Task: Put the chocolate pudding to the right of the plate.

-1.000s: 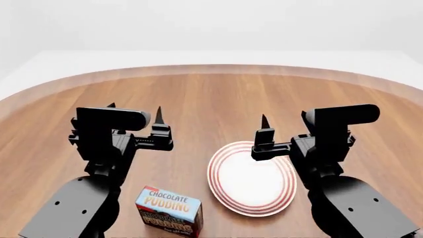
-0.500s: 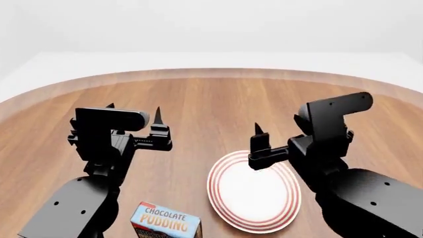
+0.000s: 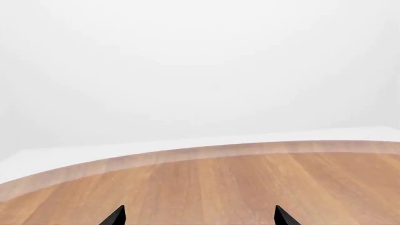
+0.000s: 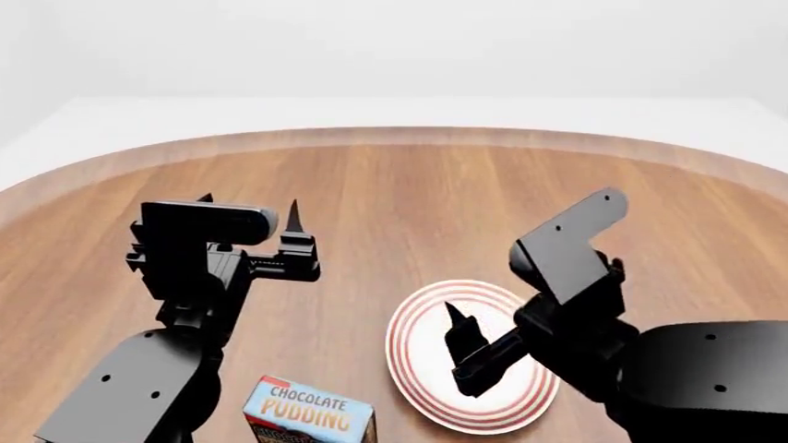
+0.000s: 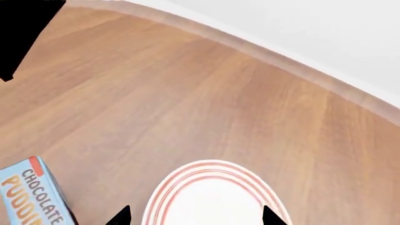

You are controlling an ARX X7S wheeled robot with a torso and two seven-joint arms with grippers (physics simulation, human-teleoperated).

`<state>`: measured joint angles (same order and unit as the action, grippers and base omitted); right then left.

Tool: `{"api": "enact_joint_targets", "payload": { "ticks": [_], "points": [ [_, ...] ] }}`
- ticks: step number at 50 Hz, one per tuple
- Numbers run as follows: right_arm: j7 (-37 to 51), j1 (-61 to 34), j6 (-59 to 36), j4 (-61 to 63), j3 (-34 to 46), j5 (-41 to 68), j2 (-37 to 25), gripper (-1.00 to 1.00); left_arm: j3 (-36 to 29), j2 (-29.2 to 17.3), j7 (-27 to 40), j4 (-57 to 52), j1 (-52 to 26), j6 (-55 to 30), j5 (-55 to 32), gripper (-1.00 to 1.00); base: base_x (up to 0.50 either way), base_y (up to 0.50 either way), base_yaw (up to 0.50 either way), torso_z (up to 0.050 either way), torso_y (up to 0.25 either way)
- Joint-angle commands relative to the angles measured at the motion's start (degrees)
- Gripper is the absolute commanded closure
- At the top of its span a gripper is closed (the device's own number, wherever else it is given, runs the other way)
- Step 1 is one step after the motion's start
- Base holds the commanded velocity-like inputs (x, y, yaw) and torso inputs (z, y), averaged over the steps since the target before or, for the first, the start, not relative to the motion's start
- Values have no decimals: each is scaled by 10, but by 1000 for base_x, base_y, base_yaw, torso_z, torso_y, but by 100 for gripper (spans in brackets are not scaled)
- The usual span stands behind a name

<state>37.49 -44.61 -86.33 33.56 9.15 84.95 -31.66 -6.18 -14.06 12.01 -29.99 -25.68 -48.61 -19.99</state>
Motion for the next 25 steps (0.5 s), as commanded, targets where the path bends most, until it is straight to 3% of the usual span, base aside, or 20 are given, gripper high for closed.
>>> {"api": "enact_joint_targets", "payload": {
  "ticks": [1,25],
  "points": [
    [18,-17,3,-10,30,55,-24,-100,-2,-3,2,3,1,3,-2,-100,0,0,0,0,0],
    [0,-120,4,-65,115,160,-41,-100,-8,-8,7,12,0,8,-4,-100,0,0,0,0,0]
  ]
}}
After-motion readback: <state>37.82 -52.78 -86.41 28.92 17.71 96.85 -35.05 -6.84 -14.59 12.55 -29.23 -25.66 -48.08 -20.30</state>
